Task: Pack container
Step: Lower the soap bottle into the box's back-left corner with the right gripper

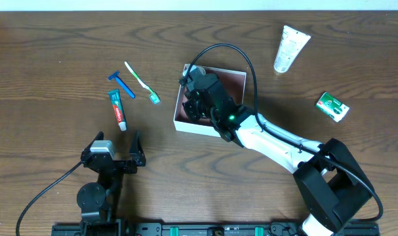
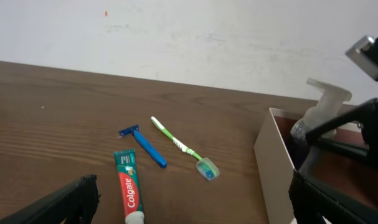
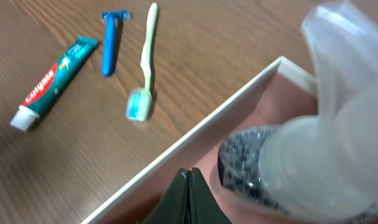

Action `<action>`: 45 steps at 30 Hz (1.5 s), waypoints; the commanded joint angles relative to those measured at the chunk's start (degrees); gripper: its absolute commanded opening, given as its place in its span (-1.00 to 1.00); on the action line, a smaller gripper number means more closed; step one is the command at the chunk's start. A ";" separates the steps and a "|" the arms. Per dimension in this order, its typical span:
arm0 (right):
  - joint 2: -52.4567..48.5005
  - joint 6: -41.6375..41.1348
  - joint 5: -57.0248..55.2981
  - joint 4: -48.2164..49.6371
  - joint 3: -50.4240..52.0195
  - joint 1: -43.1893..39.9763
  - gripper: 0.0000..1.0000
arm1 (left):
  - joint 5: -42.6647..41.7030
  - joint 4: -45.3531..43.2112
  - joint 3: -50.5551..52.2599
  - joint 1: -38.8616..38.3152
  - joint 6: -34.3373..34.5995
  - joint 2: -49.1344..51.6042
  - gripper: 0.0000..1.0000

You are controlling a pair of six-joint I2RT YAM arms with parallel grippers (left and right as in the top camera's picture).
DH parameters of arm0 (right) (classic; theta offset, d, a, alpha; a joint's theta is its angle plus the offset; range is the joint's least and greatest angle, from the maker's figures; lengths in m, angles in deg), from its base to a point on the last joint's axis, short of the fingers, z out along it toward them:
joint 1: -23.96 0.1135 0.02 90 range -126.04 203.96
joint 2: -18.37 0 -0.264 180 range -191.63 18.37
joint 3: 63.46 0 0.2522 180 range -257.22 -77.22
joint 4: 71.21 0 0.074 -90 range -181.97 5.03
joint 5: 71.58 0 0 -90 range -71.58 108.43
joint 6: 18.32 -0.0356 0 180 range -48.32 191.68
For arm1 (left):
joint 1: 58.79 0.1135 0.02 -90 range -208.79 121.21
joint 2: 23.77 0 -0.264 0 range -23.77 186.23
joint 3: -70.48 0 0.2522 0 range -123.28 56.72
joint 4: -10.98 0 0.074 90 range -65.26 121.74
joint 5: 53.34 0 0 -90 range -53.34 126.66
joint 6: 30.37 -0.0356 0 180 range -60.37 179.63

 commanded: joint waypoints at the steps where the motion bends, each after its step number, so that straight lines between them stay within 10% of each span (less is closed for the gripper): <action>1: 1.03 -0.70 -0.55 -1.22 -0.79 -0.59 -0.97 | -0.20 2.19 0.83 0.04 -0.94 -0.26 0.96; 45: -5.46 -1.09 -3.34 4.39 -2.32 -3.10 -0.97 | -0.20 2.19 0.83 0.04 -0.94 -0.26 0.96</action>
